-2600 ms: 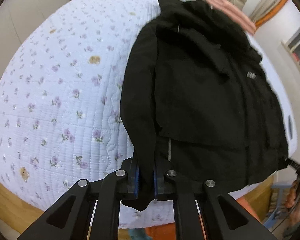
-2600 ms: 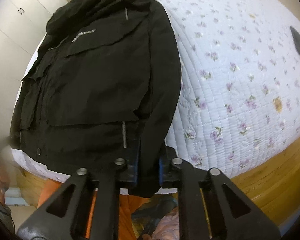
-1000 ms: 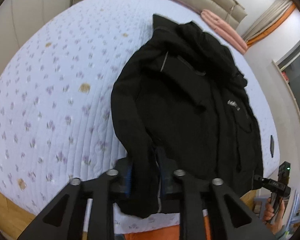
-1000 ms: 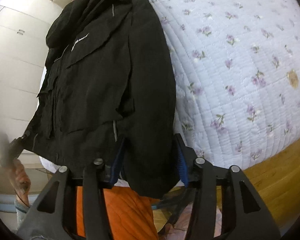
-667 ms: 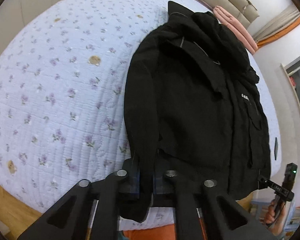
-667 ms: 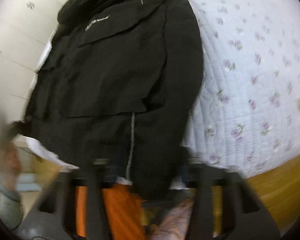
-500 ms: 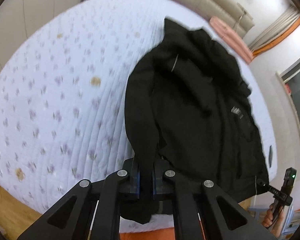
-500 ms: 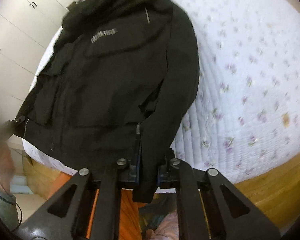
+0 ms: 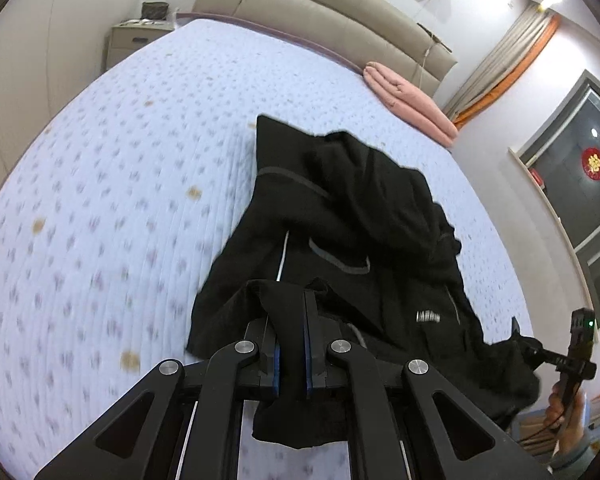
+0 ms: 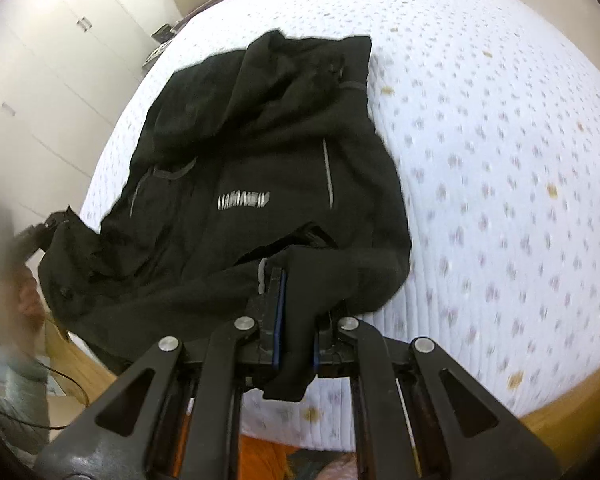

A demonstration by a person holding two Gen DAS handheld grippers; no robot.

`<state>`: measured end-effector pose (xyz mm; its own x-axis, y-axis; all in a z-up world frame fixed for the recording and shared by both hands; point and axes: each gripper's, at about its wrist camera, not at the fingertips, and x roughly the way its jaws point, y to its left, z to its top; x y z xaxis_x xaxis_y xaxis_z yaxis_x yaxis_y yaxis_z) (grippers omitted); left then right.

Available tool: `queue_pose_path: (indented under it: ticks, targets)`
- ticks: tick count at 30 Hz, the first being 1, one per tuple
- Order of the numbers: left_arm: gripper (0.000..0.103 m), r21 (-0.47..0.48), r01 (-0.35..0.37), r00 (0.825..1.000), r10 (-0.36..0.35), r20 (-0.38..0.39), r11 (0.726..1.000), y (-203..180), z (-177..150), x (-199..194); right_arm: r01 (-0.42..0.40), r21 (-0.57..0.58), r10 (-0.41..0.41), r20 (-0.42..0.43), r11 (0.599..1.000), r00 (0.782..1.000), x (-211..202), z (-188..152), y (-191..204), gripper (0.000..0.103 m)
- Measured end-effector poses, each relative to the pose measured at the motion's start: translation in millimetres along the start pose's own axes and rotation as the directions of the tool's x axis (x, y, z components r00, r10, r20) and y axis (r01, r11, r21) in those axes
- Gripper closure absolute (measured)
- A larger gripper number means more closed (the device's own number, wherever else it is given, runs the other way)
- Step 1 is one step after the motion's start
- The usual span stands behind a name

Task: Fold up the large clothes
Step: 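Fold the side edge across the jacket with both tools and release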

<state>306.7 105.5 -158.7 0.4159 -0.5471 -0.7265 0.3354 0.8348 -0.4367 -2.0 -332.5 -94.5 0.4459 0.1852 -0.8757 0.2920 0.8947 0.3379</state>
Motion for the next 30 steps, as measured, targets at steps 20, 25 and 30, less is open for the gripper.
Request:
queue_pose_path:
  ticks: [20,25,30]
  targets:
    - [0.094,-0.090,-0.101,0.995,0.099,-0.025,0.991,-29,225,110,0.022,0.035,-0.022,0.001,0.999,1.000,34,259,-6,0.095]
    - [0.090,-0.145,-0.169,0.984,0.159,-0.080,0.975,-20,244,160,-0.011,0.096,0.018,-0.070,0.995,0.997,87,303,-33,0.094]
    - [0.087,-0.152,-0.218,0.965,0.191,-0.178,0.964,-5,242,202,-0.031,0.147,0.054,-0.157,0.989,0.986,138,318,-52,0.094]
